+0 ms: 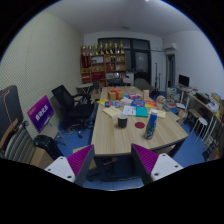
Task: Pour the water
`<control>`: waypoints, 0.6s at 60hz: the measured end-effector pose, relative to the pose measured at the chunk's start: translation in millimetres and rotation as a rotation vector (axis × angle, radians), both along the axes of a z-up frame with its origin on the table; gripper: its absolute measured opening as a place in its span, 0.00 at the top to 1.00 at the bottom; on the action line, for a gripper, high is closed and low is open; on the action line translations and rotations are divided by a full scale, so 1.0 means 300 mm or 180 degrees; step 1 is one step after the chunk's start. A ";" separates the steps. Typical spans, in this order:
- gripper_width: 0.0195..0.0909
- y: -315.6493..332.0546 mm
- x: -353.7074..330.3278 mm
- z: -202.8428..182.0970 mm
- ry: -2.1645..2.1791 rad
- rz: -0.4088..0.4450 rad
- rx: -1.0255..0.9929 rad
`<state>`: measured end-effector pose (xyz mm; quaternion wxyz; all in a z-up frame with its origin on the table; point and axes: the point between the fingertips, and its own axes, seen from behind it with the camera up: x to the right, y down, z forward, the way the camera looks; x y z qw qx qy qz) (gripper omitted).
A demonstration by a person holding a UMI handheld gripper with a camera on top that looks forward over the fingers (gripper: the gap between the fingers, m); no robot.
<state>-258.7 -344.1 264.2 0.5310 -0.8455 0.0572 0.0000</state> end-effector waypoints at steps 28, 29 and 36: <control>0.16 0.198 0.409 -0.231 -0.0251 -0.0256 0.0333; 0.16 0.225 0.448 -0.255 -0.0260 -0.0252 0.0356; 0.16 0.385 0.626 -0.355 -0.0295 -0.0282 0.0436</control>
